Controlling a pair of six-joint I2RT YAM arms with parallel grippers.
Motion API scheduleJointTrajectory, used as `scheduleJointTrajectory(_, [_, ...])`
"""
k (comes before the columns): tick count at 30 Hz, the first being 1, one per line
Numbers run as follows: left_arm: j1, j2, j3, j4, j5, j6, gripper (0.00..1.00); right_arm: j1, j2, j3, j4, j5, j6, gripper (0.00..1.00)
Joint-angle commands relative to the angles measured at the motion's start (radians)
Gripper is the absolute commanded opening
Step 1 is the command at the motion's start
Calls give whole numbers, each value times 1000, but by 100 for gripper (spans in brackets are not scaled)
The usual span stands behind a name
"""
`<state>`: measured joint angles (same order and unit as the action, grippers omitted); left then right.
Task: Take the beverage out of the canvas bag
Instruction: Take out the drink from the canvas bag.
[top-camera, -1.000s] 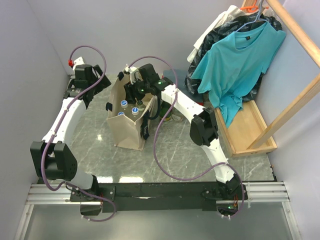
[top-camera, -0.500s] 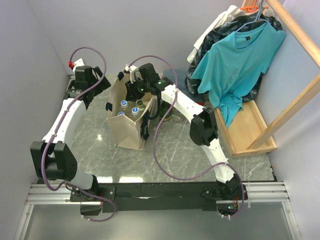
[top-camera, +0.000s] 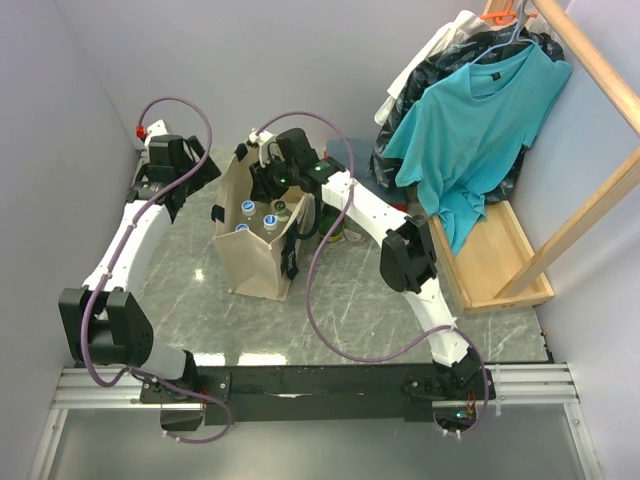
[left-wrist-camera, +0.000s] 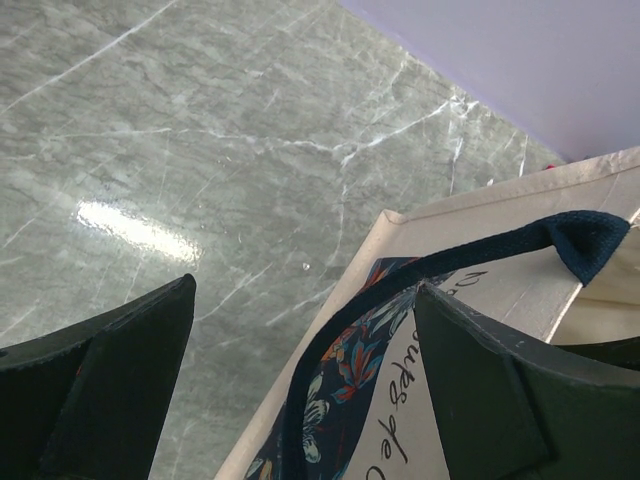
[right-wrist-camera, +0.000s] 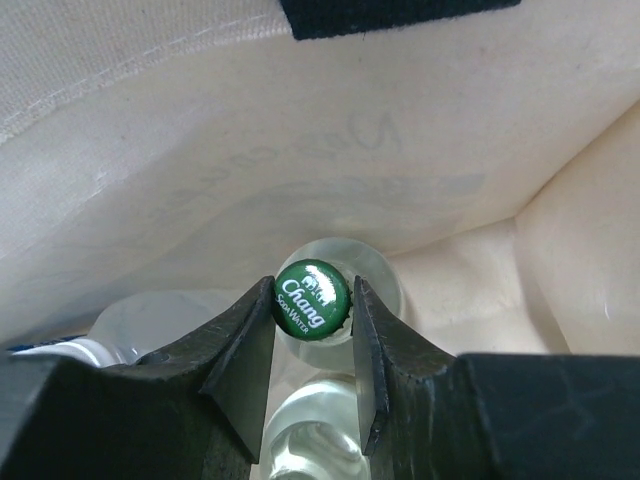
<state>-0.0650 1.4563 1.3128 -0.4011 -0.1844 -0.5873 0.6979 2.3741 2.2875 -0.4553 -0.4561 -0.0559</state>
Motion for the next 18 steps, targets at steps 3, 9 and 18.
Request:
scheduleJointTrajectory(3, [11, -48, -1, 24, -26, 14, 96, 14, -122, -34, 69, 57, -2, 0])
scheduleJointTrajectory(9, [13, -56, -10, 25, -23, 6, 96, 14, -147, -33, 81, 76, -10, 0])
scheduleJointTrajectory(18, [13, -54, -7, 24, -21, 6, 96, 15, -154, 3, 106, 93, -13, 0])
